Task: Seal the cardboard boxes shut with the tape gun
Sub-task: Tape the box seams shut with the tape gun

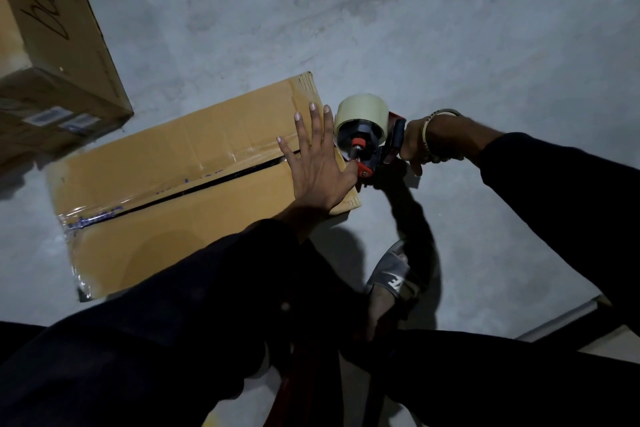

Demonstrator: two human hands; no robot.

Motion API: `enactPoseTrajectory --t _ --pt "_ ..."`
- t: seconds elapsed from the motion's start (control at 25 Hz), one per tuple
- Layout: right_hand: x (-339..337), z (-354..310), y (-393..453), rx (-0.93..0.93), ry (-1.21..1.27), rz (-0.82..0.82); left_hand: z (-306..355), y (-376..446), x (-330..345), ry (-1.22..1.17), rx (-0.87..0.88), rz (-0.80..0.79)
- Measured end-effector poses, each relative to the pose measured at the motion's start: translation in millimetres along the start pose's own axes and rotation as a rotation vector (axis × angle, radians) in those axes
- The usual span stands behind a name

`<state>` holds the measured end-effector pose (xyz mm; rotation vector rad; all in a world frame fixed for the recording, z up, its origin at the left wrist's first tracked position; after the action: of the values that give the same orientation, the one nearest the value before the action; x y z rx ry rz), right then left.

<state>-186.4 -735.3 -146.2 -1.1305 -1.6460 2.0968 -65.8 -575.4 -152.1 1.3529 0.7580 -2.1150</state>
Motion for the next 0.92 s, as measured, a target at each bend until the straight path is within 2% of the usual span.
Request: enactPoseTrajectory --t 0.2,0.32,0.4,0.56,0.68,0.84,0.92 --pt "11.7 0.9 -9.8 -0.029 0.175 -0.028 0.5 -0.2 -0.9 -0.003 -0.019 -0.004" --pt "6.3 -6.5 -24.5 -0.077 0.153 0.117 -0.9 0.1 -1.0 0.014 -0.027 -0.003" --pt "6.5 -7.8 -30.9 -0.04 0.172 0.138 -0.1 -0.2 -2.1 0.006 -0.035 -0.016" --pt "12.3 -7.7 -40.6 -0.014 0.139 0.072 0.4 -1.0 -2.7 0.0 -0.025 -0.015" --pt "19.5 -16.2 -47.6 -0.058 0.061 -0.037 -4.2 2.1 1.7 -0.002 -0.01 -0.032" --pt "12.9 -19.6 -61.8 -0.013 0.003 -0.077 -1.9 2.0 3.4 0.016 -0.008 -0.049" --pt "8.6 -20.2 -57.7 -0.012 0.043 -0.031 -3.4 4.7 2.8 0.024 -0.026 -0.052"
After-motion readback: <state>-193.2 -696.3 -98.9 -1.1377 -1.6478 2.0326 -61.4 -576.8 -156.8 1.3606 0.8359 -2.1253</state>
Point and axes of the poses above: each hand's wrist, its own y-axis towards the middle knuckle, its own x-axis out of the palm, z = x × y, the point moved 10 cm from there along y, towards the middle knuckle, and after that the axes turned 5 degrees about -y, right-handed, at the moved point
